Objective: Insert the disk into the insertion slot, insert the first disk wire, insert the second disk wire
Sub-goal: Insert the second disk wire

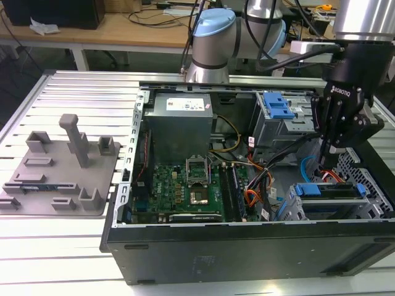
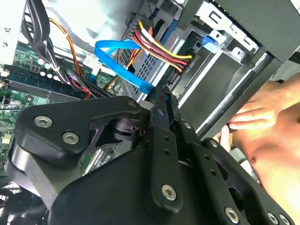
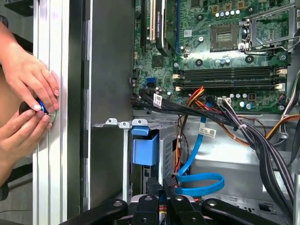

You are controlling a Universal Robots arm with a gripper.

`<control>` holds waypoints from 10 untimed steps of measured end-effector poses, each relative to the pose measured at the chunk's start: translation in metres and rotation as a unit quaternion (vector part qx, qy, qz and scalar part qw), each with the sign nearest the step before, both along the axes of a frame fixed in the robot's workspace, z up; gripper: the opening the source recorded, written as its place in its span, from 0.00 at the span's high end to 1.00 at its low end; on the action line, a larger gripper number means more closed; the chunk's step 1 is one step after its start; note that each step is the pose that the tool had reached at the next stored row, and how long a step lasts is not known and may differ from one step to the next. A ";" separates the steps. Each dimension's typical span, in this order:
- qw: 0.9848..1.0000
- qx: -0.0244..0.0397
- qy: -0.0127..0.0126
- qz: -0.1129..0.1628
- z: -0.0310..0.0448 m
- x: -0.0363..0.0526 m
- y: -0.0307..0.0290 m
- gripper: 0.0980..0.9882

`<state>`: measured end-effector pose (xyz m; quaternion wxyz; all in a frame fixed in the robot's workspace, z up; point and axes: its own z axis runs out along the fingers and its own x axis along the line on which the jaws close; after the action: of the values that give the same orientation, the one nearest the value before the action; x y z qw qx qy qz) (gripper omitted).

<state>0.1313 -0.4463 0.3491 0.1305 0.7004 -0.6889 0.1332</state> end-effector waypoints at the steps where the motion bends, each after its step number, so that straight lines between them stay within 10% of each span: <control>1: 1.000 0.007 -0.007 0.000 0.0000 0.0000 -0.0013 0.93; 4: 0.999 0.030 -0.018 -0.001 0.0000 0.0001 -0.0022 0.93; 5: 0.999 0.042 -0.019 -0.002 0.0001 0.0001 -0.0022 0.93; 10: 0.998 0.066 -0.019 -0.003 0.0001 0.0000 -0.0092 0.93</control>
<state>0.1312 -0.4555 0.3492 0.0712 0.7030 -0.7004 0.1008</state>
